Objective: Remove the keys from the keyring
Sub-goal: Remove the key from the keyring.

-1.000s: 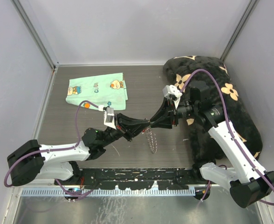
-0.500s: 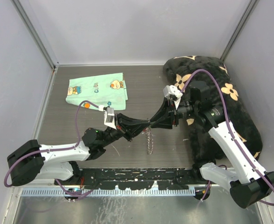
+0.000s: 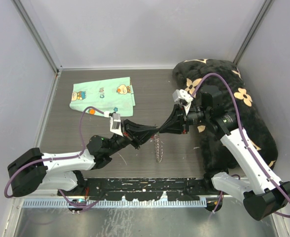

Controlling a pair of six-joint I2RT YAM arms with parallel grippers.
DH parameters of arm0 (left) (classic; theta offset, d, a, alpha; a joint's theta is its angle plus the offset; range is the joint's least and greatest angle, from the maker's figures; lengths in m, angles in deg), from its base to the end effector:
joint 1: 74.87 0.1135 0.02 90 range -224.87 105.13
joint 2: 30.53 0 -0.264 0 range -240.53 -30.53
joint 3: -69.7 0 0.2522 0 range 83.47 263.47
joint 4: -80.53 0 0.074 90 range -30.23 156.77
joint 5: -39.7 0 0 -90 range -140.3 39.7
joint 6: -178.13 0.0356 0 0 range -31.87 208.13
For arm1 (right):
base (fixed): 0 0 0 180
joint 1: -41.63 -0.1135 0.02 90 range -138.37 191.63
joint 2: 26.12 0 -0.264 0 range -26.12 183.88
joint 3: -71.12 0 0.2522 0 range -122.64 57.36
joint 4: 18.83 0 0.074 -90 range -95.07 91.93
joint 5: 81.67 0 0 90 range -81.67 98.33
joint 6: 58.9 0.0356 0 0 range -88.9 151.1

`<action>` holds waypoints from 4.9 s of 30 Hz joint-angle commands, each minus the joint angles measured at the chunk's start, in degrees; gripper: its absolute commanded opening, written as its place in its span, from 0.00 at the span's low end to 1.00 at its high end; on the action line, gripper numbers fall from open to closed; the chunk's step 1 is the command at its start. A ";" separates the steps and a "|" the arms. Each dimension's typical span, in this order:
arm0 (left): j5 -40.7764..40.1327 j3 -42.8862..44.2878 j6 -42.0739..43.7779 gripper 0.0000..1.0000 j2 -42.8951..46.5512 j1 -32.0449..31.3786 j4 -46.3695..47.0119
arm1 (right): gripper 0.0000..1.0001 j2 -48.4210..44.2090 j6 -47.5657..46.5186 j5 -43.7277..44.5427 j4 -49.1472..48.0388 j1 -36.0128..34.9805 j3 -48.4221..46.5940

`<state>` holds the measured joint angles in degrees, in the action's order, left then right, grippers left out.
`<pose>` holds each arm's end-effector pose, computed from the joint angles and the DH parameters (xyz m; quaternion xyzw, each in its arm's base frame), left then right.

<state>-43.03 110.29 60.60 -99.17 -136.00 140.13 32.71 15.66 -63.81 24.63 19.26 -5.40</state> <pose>0.1117 -0.2120 0.2980 0.1938 0.4505 -0.6308 0.6014 0.1722 0.1075 0.3791 -0.5179 0.5463 0.5237 0.3988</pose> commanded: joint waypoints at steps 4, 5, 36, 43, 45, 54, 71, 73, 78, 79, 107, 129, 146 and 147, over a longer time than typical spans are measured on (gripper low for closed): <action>-2.30 0.59 0.97 0.00 1.78 -0.47 4.66 | 0.15 -1.30 0.98 -0.26 -2.70 0.12 -0.12; -2.65 0.59 0.98 0.00 1.73 -0.49 4.60 | 0.18 -1.29 1.18 -0.33 -2.85 0.13 -0.02; -3.58 2.01 1.03 0.00 -0.44 -1.22 4.58 | 0.17 -1.12 5.09 -0.07 -7.19 -0.56 1.60; -3.00 2.10 0.27 0.00 -0.99 -1.32 4.95 | 0.02 -1.45 3.12 -1.59 -6.10 -0.58 1.30; -2.87 2.09 -0.02 0.00 -1.19 -1.30 5.26 | 0.01 -1.44 2.06 -1.97 -5.14 -0.53 0.93; -2.29 0.58 -1.73 0.22 -0.97 -1.26 7.34 | 0.01 -1.55 -2.55 -2.90 -1.73 0.68 0.28; 0.49 9.24 17.03 0.57 27.84 -0.89 -57.17 | 0.01 3.14 -40.12 17.77 33.27 -0.75 -14.13; 2.57 11.43 21.00 0.58 28.65 -0.89 -64.18 | 0.01 4.80 -44.36 21.52 39.89 -1.40 -17.42; 4.75 13.18 27.42 0.58 25.69 -0.93 -65.22 | 0.01 6.93 -47.71 27.61 45.46 -5.38 -21.89; 5.21 12.98 27.85 0.58 24.66 -0.93 -63.01 | 0.01 7.14 -47.22 28.73 45.54 -6.72 -22.14; 13.91 10.94 24.67 0.43 6.65 -0.90 -37.79 | 0.01 10.61 -44.93 31.80 46.08 -15.95 -23.11; 11.60 12.72 25.54 0.30 3.88 -0.92 -39.49 | 0.01 10.61 -45.07 31.01 46.03 -15.90 -22.71; 11.01 13.25 23.92 0.22 2.77 -0.95 -38.10 | 0.01 10.46 -45.20 30.06 46.16 -15.90 -22.45; 10.98 13.20 23.80 0.21 2.78 -0.91 -37.90 | 0.01 10.44 -45.20 29.98 46.16 -15.92 -22.42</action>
<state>-31.09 121.27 85.06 -96.42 -137.00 97.86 43.66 -28.80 -30.67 71.79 3.59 -25.88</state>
